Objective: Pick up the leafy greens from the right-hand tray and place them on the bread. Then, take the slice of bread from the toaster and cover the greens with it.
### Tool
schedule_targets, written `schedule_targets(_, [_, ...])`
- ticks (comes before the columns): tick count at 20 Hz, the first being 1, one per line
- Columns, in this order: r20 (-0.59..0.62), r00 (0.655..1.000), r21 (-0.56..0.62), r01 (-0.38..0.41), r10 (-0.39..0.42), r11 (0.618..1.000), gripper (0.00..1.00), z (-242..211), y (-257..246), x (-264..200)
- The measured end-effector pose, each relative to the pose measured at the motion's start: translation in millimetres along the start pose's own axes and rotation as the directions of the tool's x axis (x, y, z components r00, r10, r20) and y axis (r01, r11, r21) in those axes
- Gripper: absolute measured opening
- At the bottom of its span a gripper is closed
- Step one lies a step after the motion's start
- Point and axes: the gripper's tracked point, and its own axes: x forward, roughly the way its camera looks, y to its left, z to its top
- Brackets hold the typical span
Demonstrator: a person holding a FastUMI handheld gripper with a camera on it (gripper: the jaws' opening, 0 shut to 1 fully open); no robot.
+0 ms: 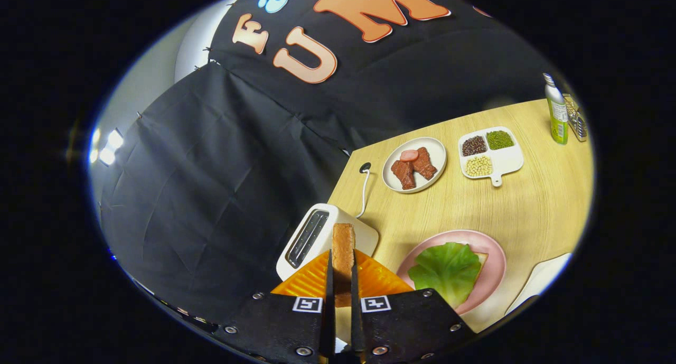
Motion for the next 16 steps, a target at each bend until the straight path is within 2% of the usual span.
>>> schedule_targets(11, [0.018, 1.0, 0.138, 0.003, -0.006, 0.99, 0.12, -33.4, -61.2, 0.7])
schedule_targets(16, [0.002, 0.997, 0.111, 0.081, -0.082, 0.99, 0.12, -54.1, -96.4, 8.2])
